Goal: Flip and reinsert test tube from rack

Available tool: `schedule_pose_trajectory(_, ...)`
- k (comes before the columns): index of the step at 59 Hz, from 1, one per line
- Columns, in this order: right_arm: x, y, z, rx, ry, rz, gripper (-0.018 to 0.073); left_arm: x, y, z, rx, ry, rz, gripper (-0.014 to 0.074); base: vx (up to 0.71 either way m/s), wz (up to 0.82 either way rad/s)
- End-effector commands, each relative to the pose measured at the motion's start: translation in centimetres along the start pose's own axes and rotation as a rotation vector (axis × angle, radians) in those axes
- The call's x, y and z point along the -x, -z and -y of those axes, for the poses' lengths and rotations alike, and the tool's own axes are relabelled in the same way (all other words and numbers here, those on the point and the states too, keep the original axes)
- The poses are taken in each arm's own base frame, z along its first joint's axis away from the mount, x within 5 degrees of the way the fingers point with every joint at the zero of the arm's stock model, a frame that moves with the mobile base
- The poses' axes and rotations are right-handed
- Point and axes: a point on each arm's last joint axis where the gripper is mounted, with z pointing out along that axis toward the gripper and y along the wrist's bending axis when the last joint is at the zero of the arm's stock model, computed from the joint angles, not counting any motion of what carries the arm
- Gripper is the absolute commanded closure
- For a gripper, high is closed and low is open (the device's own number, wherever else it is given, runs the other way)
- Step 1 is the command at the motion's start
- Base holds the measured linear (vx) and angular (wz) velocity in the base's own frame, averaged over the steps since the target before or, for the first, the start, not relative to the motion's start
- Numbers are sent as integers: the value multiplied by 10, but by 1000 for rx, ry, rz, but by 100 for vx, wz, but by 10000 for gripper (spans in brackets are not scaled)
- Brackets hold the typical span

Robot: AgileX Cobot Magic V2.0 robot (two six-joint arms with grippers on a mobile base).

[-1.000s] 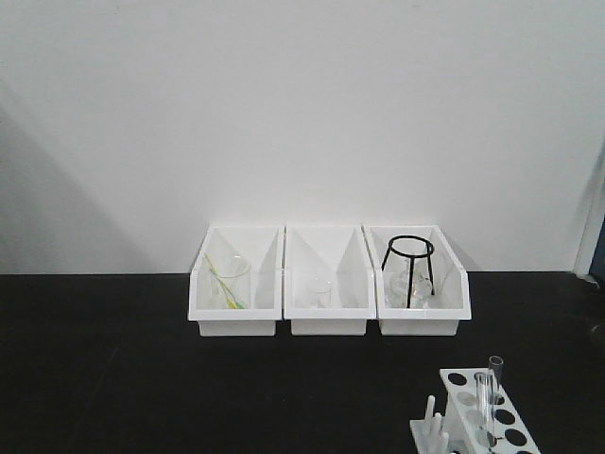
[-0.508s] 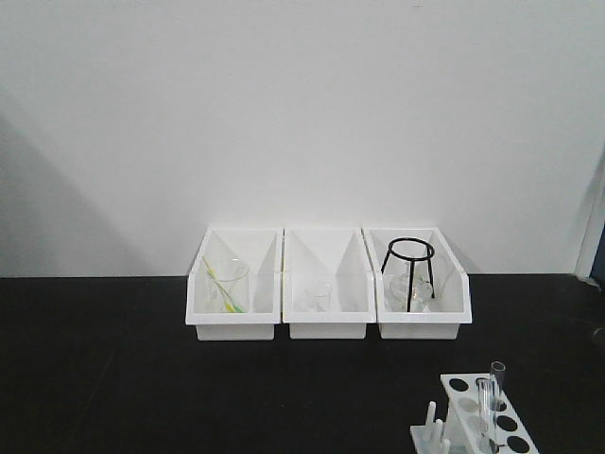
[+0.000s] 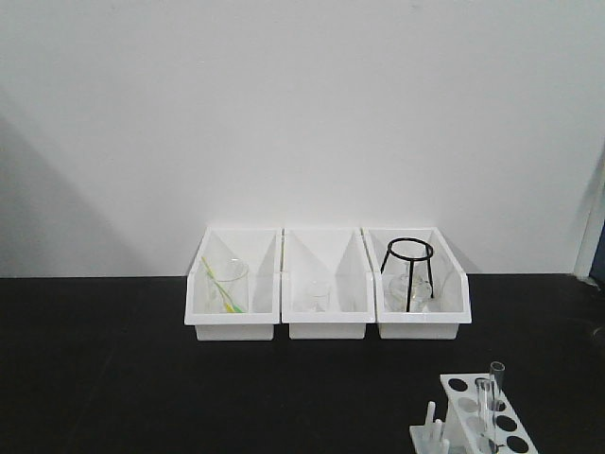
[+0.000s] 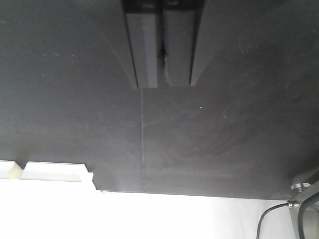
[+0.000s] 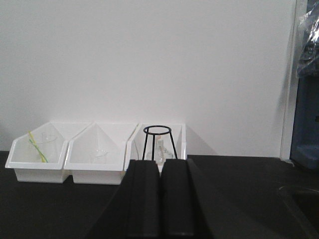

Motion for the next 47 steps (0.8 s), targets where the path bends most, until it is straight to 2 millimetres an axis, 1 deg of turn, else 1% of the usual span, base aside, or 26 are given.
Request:
schedule_pose_trajectory(1, 22, -10, -1, 2, 16, 42, 563, 8, 1, 2, -23, 2, 96, 603, 0, -1)
schedule_pose_trajectory(9, 22, -27, -1, 3, 11, -30, 543, 8, 1, 2, -23, 2, 96, 603, 0, -1)
schedule_pose_trajectory(17, 15, -41, -1, 5, 0, -97, 484, 8, 1, 2, -23, 2, 96, 603, 0, 0)
schedule_pose_trajectory(26, 10, -52, -1, 7, -2, -139, 347, 8, 1, 2, -23, 2, 96, 603, 0, 0)
schedule_pose_trajectory(32, 7, -59, -2, 10, -1, -149, 216, 8, 1, 2, -23, 2, 96, 603, 0, 0)
schedule_pose_trajectory(37, 4, -65, -2, 11, -8, -166, 125, 8, 1, 2, -23, 2, 96, 603, 0, 0)
schedule_pose_trajectory(41, 1, -72, -2, 13, -8, -184, 80, 8, 1, 2, -23, 2, 96, 603, 0, 0)
schedule_pose_trajectory(47, -8, -84, -3, 21, 15, -229, 67, 8, 1, 2, -23, 2, 96, 603, 0, 0)
